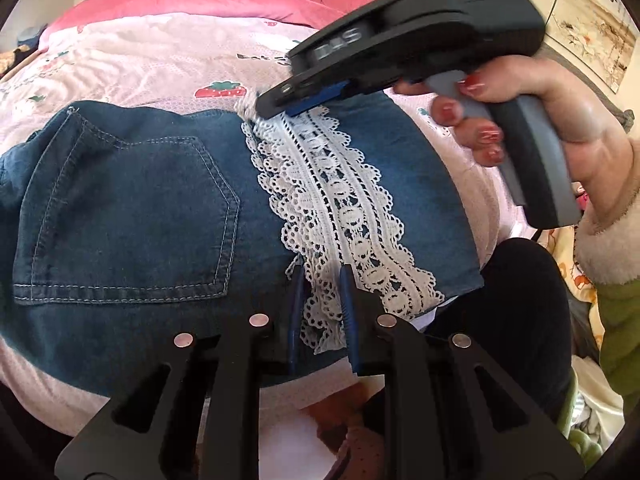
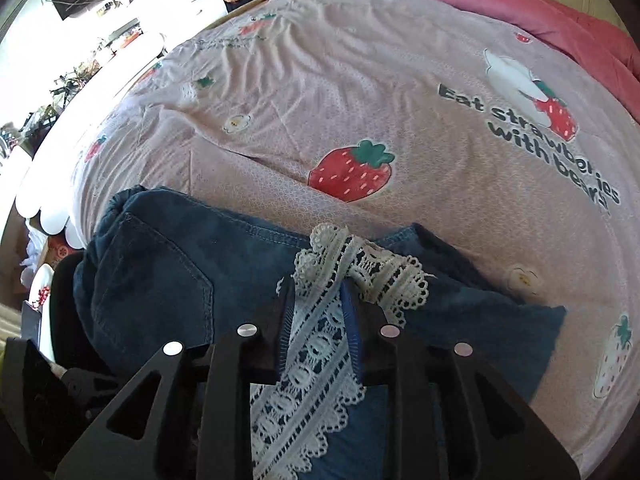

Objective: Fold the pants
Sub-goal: 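Lay the lace hem over the denim with the right gripper and release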

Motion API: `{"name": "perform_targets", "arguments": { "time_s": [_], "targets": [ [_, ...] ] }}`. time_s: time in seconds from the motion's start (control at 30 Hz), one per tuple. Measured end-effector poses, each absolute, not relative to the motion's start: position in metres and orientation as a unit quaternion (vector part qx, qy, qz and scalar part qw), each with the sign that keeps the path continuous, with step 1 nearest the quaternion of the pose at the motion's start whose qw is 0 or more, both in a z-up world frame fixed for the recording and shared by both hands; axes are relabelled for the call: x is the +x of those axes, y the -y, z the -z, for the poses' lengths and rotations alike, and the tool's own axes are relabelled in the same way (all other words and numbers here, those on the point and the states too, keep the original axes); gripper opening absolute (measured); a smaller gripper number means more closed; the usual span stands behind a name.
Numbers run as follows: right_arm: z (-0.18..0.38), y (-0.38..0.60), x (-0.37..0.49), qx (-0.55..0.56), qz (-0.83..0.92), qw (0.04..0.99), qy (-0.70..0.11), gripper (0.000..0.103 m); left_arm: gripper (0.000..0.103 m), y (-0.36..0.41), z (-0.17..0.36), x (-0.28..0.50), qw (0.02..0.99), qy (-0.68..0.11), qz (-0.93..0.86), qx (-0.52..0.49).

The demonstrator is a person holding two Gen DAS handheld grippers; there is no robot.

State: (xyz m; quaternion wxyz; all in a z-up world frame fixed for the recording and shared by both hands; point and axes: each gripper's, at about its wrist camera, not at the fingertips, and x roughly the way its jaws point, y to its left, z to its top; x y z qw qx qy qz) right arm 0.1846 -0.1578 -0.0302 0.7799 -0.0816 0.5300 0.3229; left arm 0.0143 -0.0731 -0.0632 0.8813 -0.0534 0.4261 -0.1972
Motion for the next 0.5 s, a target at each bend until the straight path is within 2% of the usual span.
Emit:
{"name": "perform_targets", "arguments": {
  "time_s": [0.4,0.43,0.5],
  "targets": [
    [0.042,0.161,0.19,-0.053,-0.323,0.776,-0.539,0.027,0.012,0.078,0.067,0.018,0.881,-0.427,0.196,-0.051],
    [0.038,0.161,0.19,-0.05,-0.324,0.776,-0.54,0.028,0.012,0.078,0.066,0.018,0.881,-0.427,0.196,-0.052],
    [0.029,0.163,0.188,-0.034,-0.328,0.777,-0.536,0.038,0.013,0.078,0.064,0.018,0.881,-0.426,0.196,-0.054]
  ]
}}
